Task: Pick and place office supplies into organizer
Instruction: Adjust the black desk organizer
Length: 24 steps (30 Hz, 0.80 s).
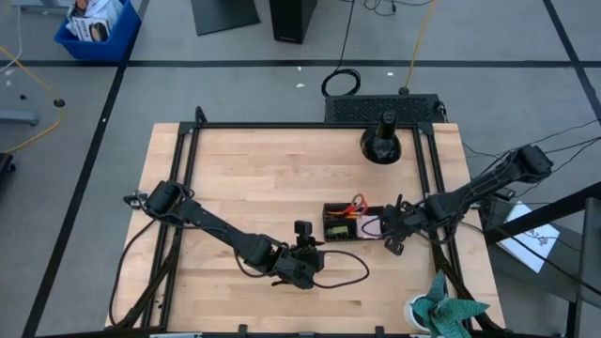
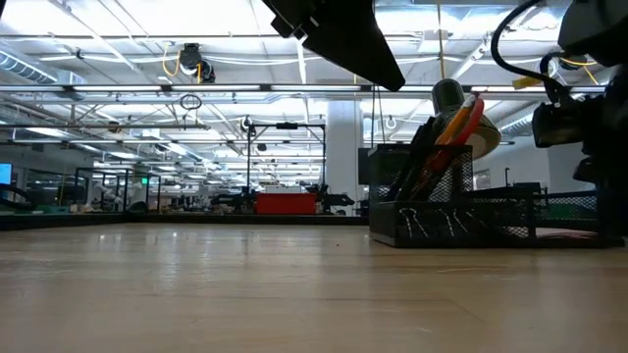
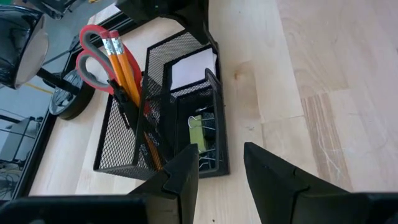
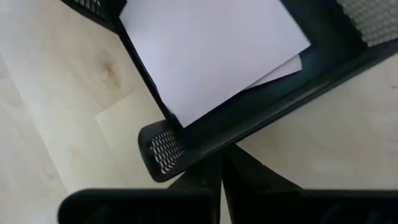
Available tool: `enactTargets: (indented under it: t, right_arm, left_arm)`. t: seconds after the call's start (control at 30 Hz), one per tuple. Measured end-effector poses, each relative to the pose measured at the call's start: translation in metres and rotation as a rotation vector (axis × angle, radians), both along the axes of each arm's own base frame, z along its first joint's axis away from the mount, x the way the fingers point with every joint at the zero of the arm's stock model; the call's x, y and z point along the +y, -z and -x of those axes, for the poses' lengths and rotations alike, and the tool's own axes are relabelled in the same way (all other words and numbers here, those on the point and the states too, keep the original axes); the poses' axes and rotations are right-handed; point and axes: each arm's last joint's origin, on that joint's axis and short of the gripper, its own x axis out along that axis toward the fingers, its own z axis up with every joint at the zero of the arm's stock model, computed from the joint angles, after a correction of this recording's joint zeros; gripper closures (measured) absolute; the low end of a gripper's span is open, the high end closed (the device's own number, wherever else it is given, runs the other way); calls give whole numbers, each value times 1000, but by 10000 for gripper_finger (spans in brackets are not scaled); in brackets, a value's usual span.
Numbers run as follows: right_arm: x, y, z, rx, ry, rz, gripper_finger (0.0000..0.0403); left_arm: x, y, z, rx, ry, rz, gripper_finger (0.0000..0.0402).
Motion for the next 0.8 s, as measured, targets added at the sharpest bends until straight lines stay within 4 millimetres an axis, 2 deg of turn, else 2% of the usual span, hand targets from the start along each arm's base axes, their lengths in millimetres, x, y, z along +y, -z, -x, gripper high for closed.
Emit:
enactTargets:
  t: [0.27,0.8]
  right_arm:
    - [7,10,-9,17,-22,12,403]
    - [11,8,-17,-70,-68,-7,403]
  left_arm:
    - [0,0,0,2,0,-1,268]
    - [1,1,1,18,-7,4,268]
